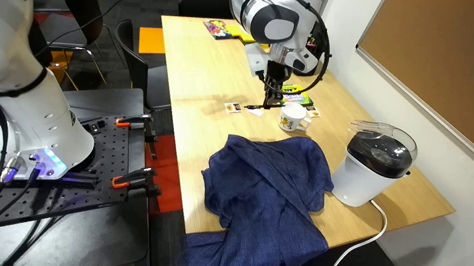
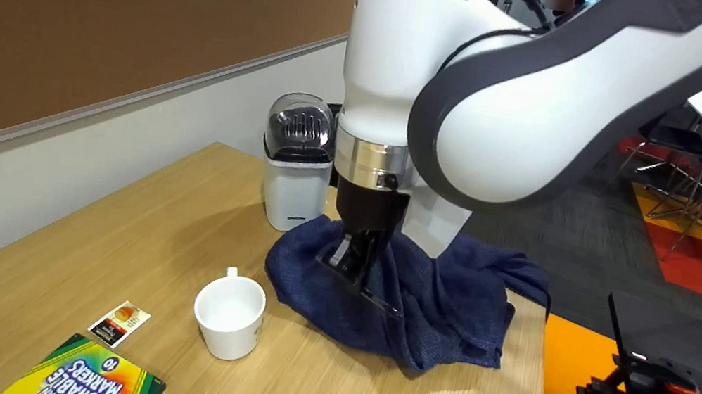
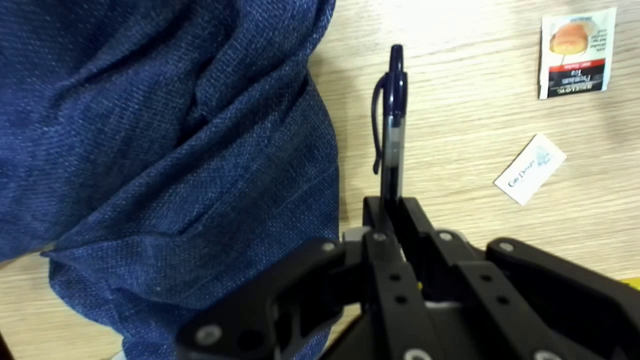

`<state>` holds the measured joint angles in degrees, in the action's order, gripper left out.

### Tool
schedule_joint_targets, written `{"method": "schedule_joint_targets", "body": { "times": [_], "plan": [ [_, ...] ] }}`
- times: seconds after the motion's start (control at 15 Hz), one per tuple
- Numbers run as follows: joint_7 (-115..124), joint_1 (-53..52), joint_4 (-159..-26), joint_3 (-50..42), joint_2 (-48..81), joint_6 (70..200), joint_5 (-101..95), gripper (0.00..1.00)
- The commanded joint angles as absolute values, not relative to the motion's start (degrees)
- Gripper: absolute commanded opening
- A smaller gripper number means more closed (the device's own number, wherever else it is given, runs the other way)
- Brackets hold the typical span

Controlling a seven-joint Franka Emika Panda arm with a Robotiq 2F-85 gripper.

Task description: Put the pen into the mug.

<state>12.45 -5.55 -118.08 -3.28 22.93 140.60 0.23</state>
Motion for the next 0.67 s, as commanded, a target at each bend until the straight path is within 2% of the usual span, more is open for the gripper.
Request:
{"method": "schedule_joint_targets", "body": {
  "times": [0.0, 0.4, 0.6],
  "plan": [
    [12.1, -4.6, -120.7, -2.7, 17.1, 132.3, -0.2, 0.03],
    [13.4, -3.9, -123.9, -3.0, 12.6, 123.2, -1.4, 0.03],
    [13.9, -3.7, -127.0, -3.2, 10.6, 126.5, -4.6, 0.03]
  ]
}}
